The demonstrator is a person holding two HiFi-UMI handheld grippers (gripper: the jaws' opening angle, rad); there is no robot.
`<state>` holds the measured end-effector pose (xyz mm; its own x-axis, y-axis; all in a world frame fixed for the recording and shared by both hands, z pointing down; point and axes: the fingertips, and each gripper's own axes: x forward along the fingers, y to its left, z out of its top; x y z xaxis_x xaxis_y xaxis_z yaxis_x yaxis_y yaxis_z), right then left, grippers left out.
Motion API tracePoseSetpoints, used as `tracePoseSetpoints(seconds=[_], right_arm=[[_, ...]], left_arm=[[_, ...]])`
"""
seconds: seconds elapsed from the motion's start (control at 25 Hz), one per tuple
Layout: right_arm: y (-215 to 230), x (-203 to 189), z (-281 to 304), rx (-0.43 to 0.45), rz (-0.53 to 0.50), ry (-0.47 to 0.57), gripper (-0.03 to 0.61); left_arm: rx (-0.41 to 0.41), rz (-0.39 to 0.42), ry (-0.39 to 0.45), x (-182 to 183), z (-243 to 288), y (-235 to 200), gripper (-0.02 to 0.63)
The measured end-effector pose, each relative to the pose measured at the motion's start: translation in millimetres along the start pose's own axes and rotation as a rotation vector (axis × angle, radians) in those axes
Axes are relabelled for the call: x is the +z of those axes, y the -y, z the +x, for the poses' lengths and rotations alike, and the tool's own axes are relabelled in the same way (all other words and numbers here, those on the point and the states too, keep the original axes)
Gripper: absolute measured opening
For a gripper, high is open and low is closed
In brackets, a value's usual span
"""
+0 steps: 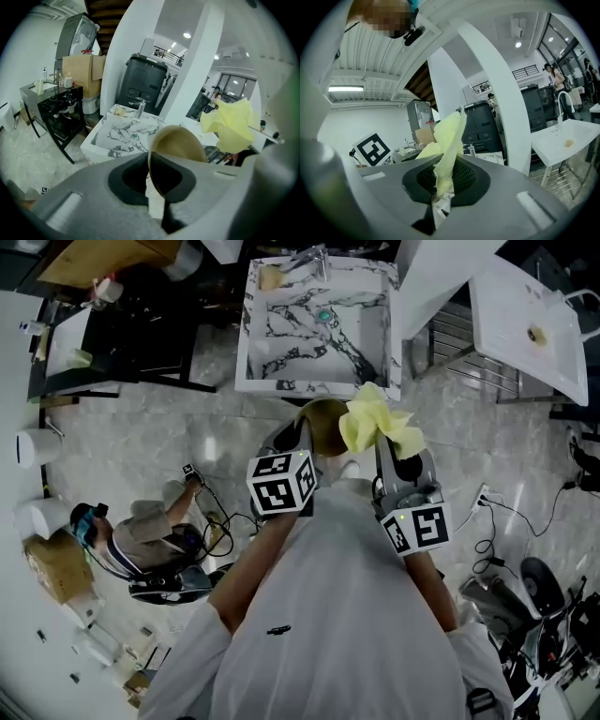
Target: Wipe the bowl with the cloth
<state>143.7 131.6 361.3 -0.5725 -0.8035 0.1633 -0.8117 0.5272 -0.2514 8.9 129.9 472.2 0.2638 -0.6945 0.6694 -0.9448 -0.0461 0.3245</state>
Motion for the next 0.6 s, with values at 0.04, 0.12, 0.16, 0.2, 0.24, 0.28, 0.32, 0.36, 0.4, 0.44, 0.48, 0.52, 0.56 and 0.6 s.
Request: tracePoseSetpoints(seconds=[0.04, 0.12, 0.16, 0.2, 0.24, 0.28, 0.32, 0.36, 0.4, 0.44, 0.48, 0.52, 0.56, 0.6], right_arm=[[2, 3, 10, -0.008, 0.011, -0.004, 0.023], [7, 9, 32, -0.024, 0.017, -0.009, 0.023], [8, 12, 44, -0.030, 0.012, -0.012, 0.023], [9, 14, 56, -0.033, 0.007, -0.015, 0.023], [10, 17, 67, -0.036, 0.001, -0.017, 0.023], [11, 21, 78, -0.039, -0.005, -0.019, 0.023], [12, 25, 89, -0.042, -0.013, -0.019, 0.023], [12, 30, 100, -0.044, -0.021, -0.018, 0.023], [13, 35, 111, -0.046, -0.030, -0.015, 0.023], [12, 40, 122, -0.047, -0.042, -0.013, 0.023], [11, 45, 132, -0.046, -0.055, -0.013, 0.023], [8, 48, 142, -0.045, -0.068, -0.013, 0.023], [6, 51, 153, -0.043, -0.079, -0.013, 0.023], [4, 52, 163, -0.044, -0.087, -0.013, 0.023]], left_arm=[[-0.010, 0.006, 0.001, 10, 8, -2, 0.011], [-0.030, 0.023, 0.007, 31, 23, -7, 0.011], [-0.040, 0.027, 0.007, 41, 31, -10, 0.011], [-0.051, 0.028, 0.004, 50, 39, -13, 0.011], [-0.061, 0.027, 0.001, 58, 47, -16, 0.011], [-0.071, 0.027, -0.001, 66, 54, -19, 0.011], [-0.079, 0.027, -0.002, 75, 61, -22, 0.011], [-0.087, 0.027, 0.001, 85, 67, -25, 0.011], [-0.095, 0.027, 0.004, 95, 73, -28, 0.011], [-0.103, 0.026, 0.006, 105, 78, -32, 0.011], [-0.111, 0.026, 0.007, 113, 82, -35, 0.011], [-0.119, 0.027, 0.007, 121, 85, -39, 0.011], [-0.130, 0.029, 0.004, 128, 89, -44, 0.011], [-0.144, 0.031, 0.000, 134, 94, -48, 0.011]])
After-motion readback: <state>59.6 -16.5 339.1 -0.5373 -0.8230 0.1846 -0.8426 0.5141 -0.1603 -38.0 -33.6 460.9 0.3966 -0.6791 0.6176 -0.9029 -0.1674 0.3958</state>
